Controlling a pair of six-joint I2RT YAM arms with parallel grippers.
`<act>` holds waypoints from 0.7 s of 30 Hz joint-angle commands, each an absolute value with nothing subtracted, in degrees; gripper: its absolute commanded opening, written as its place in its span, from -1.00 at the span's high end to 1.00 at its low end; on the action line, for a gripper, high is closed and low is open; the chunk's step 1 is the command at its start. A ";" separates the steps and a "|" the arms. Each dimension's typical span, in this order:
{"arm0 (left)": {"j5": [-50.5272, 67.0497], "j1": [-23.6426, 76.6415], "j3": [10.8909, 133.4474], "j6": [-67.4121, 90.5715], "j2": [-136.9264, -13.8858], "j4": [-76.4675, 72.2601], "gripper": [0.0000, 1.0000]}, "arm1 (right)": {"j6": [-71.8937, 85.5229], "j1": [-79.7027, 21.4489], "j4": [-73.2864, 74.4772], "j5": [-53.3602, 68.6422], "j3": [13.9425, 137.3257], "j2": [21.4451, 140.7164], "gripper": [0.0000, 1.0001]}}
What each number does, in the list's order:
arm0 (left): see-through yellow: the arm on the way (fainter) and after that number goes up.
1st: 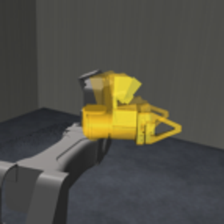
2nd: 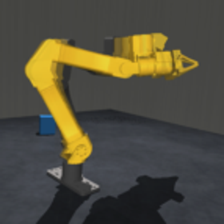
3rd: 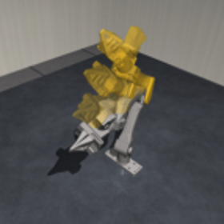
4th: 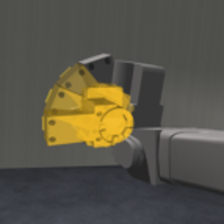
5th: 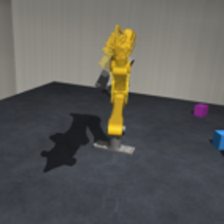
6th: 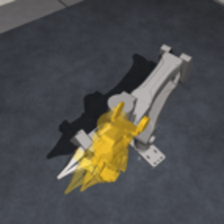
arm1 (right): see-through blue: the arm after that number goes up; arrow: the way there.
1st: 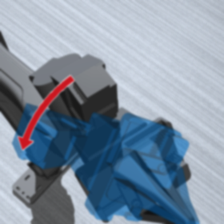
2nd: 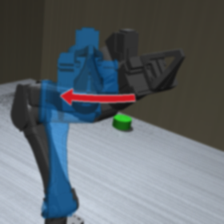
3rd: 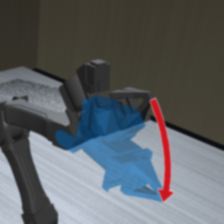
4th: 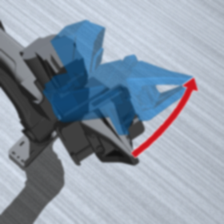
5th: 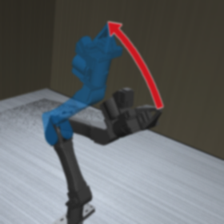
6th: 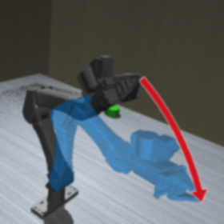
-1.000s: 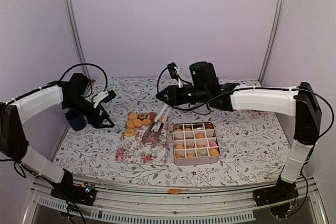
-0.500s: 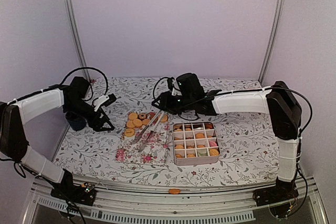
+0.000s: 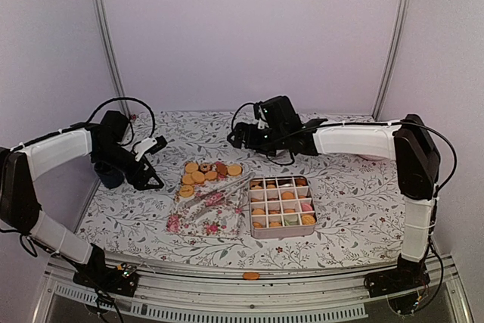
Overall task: Pack the cookies
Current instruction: Place the clamp on the plate, then pick up the box lid from the corner of the board.
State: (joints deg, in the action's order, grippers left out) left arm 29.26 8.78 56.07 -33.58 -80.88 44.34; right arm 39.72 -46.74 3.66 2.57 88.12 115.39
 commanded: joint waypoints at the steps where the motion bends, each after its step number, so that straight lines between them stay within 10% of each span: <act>1: 28.78 8.37 56.16 -32.90 -79.43 43.58 -0.56 | 34.63 -43.38 12.90 -9.94 90.04 111.95 -0.98; 11: 28.25 8.36 56.37 -32.43 -79.20 43.77 -0.56 | 30.51 -33.31 24.01 -12.93 98.32 121.40 -0.96; 21: 27.74 8.27 55.94 -32.10 -78.65 43.59 -0.55 | 33.90 -26.39 30.24 -4.83 109.78 133.67 -0.38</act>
State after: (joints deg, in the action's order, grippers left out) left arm 27.68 8.78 56.07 -32.71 -79.70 44.21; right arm 33.61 -25.98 26.68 -7.66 104.14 130.58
